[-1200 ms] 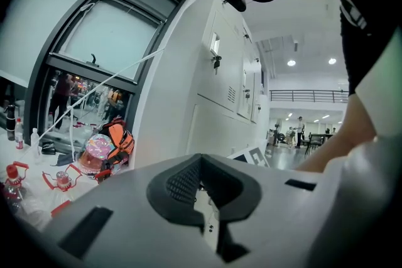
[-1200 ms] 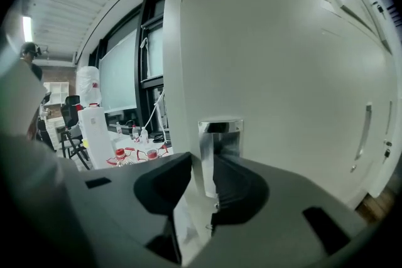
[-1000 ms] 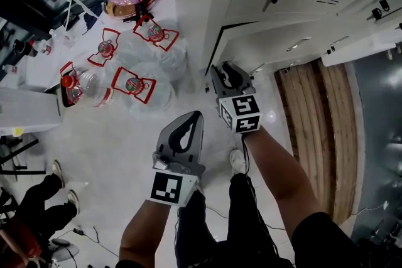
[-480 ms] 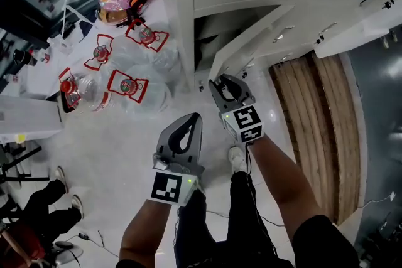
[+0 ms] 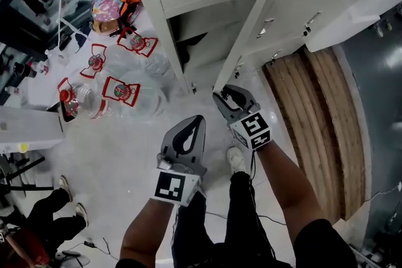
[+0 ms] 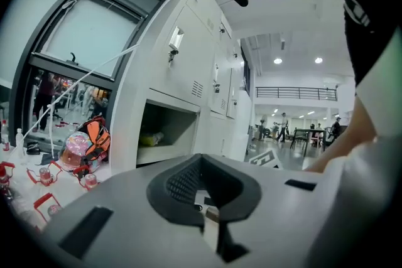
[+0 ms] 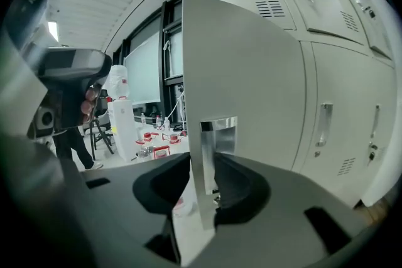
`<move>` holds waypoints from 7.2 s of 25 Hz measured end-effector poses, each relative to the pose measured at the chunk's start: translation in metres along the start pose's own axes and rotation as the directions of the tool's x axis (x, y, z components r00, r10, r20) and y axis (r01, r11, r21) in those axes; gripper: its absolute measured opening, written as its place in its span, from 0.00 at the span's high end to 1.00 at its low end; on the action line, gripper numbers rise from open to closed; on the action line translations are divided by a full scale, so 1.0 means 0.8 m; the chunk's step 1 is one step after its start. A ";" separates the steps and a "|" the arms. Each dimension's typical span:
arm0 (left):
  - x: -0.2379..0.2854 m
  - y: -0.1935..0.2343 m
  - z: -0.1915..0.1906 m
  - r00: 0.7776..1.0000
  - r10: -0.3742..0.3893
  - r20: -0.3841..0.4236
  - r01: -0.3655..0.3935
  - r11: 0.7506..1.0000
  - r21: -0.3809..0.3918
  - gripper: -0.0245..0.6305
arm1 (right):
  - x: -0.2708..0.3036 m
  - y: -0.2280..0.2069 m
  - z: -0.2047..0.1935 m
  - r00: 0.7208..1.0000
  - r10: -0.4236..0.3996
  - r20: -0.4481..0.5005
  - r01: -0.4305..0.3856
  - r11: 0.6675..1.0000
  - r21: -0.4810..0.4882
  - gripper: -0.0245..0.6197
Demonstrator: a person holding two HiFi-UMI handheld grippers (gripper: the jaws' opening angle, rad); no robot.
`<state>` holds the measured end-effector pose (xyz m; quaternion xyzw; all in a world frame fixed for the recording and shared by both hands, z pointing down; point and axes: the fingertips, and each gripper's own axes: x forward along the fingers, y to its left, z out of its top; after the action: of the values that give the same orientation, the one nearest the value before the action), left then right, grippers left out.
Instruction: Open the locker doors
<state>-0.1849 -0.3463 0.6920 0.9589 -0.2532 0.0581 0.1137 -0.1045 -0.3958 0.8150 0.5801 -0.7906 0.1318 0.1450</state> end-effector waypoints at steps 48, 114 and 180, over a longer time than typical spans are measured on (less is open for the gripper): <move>-0.014 -0.111 0.130 0.991 -0.135 -0.001 0.135 0.988 0.078 0.96 | -0.223 -0.121 0.054 0.856 -0.511 -0.083 0.518 0.844 0.143 0.79; 0.119 -0.561 0.354 0.994 -0.025 0.105 0.010 0.989 0.149 0.96 | -0.715 -0.269 0.343 0.893 -0.298 0.337 0.271 0.954 0.125 0.96; 0.504 -0.356 0.423 0.993 -0.113 0.046 0.106 0.985 0.135 0.96 | -0.376 -0.651 0.466 0.867 -0.417 0.273 0.391 0.909 0.146 0.65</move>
<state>0.3245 -0.3798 0.3788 0.9781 -0.1987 0.0427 0.0458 0.4503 -0.4245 0.3767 0.7514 -0.6580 0.0436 0.0234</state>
